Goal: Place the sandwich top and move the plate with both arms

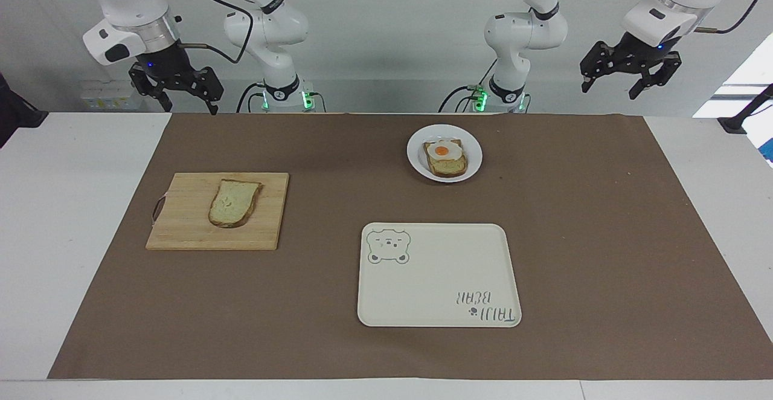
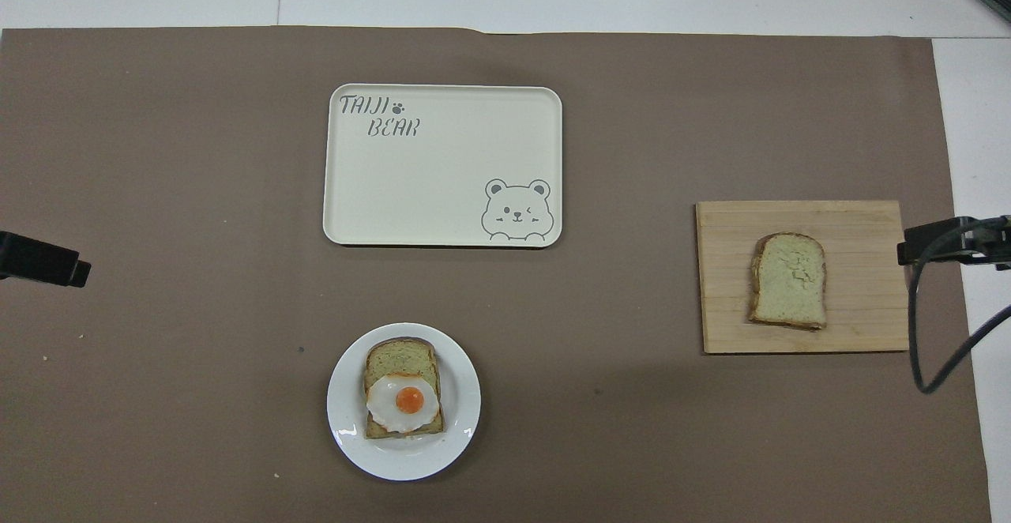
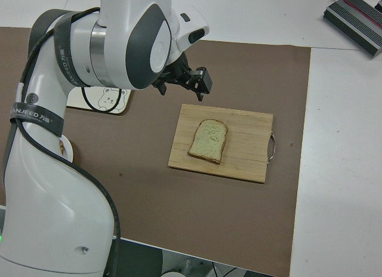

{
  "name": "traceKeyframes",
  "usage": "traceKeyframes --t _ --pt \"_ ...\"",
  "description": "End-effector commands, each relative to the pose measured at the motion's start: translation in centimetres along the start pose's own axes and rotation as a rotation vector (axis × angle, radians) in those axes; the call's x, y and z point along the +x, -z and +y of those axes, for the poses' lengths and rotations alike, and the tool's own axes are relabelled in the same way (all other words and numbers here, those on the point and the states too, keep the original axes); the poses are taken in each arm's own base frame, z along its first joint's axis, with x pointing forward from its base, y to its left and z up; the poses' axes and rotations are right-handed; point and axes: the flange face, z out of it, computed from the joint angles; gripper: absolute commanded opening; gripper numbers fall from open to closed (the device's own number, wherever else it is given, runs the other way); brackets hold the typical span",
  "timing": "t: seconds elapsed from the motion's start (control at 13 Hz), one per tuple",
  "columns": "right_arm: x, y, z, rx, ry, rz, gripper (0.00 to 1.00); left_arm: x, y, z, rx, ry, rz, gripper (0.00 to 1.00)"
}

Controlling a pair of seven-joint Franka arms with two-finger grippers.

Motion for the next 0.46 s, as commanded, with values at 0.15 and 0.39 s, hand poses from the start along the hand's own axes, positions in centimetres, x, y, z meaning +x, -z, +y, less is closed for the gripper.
traceKeyframes --t 0.15,0.39 --pt "-1.1 -0.4 0.7 0.02 -0.024 0.003 1.0 -0.8 0.1 0.5 0.006 0.006 -0.005 1.0" --pt "-1.0 -0.6 0.5 0.022 -0.026 0.005 1.0 -1.0 0.1 -0.4 0.005 0.018 -0.003 1.0"
